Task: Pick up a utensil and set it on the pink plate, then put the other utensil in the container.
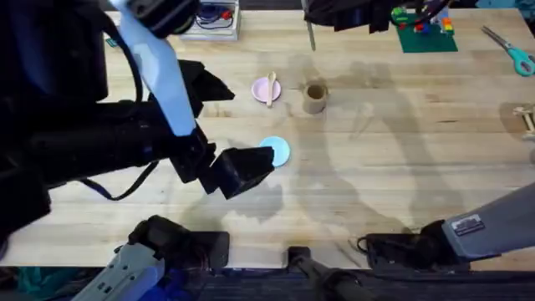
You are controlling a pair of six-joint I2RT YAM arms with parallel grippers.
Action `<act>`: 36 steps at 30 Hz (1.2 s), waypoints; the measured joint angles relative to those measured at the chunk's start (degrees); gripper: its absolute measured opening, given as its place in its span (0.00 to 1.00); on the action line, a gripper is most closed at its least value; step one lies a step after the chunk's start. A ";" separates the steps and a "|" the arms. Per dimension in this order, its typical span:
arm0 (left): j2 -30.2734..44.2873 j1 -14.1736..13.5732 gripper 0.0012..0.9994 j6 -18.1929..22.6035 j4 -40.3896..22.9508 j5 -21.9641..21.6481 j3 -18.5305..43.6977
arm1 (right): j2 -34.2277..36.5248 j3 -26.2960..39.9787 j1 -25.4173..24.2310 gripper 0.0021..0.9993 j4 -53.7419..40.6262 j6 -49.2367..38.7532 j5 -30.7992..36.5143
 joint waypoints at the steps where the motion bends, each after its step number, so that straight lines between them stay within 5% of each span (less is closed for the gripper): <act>1: -0.01 0.00 0.99 0.00 0.00 0.00 0.00 | 0.00 -0.37 -0.10 0.03 0.37 -0.01 -0.01; 25: -0.01 0.00 0.99 0.00 -0.02 0.00 0.00 | -0.01 -19.82 -1.26 0.03 21.92 -0.01 -0.39; 36: -0.02 0.00 0.99 0.00 0.00 0.00 0.00 | 0.00 -24.23 -2.80 0.03 23.42 0.00 -0.39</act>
